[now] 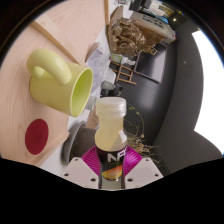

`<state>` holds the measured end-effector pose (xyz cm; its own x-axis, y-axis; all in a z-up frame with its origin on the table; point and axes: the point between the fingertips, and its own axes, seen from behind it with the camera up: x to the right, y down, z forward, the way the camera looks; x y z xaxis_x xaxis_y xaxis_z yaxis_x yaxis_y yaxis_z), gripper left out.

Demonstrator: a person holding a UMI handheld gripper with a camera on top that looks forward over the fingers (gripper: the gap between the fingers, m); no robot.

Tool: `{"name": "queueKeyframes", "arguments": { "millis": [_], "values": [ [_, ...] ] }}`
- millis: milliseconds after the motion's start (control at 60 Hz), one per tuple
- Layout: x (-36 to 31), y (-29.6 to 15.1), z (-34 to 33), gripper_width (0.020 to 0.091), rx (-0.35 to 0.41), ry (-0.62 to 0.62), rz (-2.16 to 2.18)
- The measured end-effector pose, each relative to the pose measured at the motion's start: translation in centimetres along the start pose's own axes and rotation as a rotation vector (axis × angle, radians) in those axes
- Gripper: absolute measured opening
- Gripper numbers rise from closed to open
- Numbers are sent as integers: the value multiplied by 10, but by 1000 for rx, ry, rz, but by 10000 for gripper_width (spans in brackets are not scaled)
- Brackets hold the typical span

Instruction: Pour water

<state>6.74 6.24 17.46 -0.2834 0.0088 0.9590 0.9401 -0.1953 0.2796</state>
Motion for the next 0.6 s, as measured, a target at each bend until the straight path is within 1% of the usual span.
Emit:
{"name": "queueKeyframes", "arguments": {
  "millis": [83, 217, 267, 350, 367, 417, 483, 500, 600],
  "values": [
    [-2, 9, 0, 247, -35, -46, 175],
    [-1, 27, -6, 252, -157, -143, 658],
    [-4, 32, -9, 251, -188, -191, 860],
    [-14, 25, -14, 251, -223, -286, 1170],
    [-18, 18, -16, 252, -236, -295, 1224],
    [-29, 12, -16, 252, -230, -359, 1376],
    [-44, 5, -17, 251, -239, -417, 1520],
    [-45, -4, -22, 252, -246, -425, 1548],
    [-72, -13, -22, 251, -255, -478, 1665]
  ]
}}
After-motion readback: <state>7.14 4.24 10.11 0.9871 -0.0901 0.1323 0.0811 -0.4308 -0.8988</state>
